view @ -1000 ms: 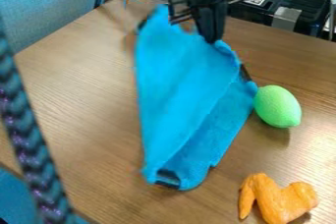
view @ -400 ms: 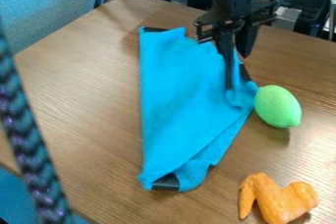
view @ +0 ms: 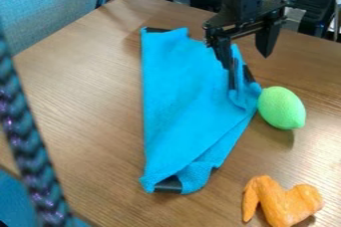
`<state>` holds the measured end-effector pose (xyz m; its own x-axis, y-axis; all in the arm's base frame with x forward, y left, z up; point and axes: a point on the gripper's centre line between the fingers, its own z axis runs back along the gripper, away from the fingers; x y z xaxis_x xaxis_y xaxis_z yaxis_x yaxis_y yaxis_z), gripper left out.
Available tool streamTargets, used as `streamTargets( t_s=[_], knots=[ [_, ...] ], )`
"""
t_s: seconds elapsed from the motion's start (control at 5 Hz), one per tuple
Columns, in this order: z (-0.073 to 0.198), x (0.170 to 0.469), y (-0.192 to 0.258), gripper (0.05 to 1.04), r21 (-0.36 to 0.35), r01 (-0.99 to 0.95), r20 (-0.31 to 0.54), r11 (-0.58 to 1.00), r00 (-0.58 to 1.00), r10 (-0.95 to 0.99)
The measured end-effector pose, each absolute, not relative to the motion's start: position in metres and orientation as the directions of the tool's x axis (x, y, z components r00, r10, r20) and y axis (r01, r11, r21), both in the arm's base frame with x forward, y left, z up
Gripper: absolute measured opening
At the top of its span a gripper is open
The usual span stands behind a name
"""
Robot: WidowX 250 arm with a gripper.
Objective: Fold the cloth from bottom left to top right
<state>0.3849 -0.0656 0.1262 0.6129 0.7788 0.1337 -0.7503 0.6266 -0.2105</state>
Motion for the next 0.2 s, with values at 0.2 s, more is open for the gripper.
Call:
streamTargets(
  t_s=[0.2],
  knots=[
    [0.138,0.3803,-0.067,1.001,-0.23,-0.731,0.121,0.643,0.634,0.764]
  ],
)
